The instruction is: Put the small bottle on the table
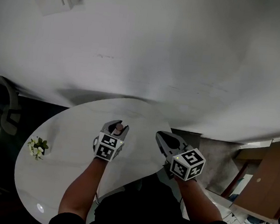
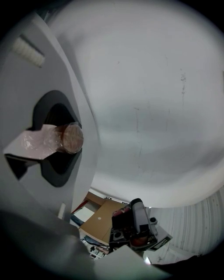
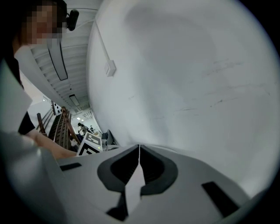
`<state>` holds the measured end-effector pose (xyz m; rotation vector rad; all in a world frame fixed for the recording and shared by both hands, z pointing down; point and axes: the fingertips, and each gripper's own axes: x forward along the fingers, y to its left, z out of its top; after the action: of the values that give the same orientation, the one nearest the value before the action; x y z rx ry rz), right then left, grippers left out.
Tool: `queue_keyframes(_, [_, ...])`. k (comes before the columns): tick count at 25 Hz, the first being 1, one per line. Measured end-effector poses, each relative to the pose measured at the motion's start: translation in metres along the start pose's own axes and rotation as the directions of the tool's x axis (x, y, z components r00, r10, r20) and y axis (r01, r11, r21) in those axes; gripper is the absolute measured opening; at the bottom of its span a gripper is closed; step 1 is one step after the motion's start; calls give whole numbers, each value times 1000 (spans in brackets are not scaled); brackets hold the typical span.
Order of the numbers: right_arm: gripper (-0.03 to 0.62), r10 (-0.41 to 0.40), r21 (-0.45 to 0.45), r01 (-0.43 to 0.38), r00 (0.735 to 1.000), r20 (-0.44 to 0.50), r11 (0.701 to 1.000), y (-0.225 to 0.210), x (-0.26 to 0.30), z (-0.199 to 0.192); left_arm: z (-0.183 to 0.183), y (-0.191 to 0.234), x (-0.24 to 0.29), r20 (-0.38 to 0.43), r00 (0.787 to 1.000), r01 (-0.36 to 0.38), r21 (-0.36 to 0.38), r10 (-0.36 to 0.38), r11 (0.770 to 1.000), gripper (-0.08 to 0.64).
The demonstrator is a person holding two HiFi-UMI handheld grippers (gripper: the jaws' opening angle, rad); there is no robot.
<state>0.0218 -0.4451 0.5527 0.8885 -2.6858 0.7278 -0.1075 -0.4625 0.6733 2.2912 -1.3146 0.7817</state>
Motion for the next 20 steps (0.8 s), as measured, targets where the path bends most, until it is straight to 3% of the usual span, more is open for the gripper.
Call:
queue_keyframes(13, [12, 14, -28, -14, 1000, -5, 999, 5, 0, 9, -23, 5, 1, -107, 994, -2, 50, 7, 999, 144])
queue_keyframes(20, [12, 36, -54, -36, 999, -1, 998, 19, 0, 15, -8, 2, -15, -95, 995, 28, 119, -16, 992, 201])
